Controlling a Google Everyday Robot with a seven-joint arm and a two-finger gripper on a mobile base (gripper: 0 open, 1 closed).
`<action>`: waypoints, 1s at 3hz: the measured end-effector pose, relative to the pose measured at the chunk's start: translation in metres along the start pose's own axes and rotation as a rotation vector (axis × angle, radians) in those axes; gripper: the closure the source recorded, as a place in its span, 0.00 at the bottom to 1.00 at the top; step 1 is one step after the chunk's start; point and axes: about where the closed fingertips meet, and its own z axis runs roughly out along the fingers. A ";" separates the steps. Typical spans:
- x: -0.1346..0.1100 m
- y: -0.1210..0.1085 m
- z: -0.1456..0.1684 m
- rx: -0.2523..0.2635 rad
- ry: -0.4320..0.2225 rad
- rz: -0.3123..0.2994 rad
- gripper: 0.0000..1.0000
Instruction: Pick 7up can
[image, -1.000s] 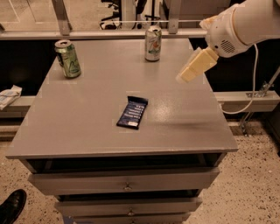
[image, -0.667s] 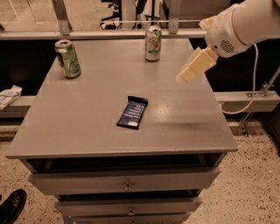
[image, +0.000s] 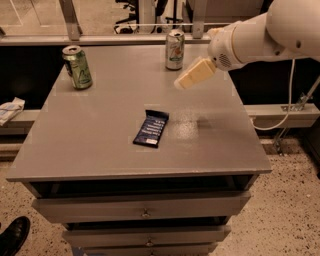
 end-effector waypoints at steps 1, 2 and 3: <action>-0.010 -0.014 0.047 0.011 -0.067 0.066 0.00; -0.012 -0.048 0.104 0.066 -0.140 0.179 0.00; -0.010 -0.063 0.120 0.097 -0.163 0.217 0.00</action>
Offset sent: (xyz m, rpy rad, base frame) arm 0.1347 0.0498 -0.0389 0.2763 -0.0139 -0.1254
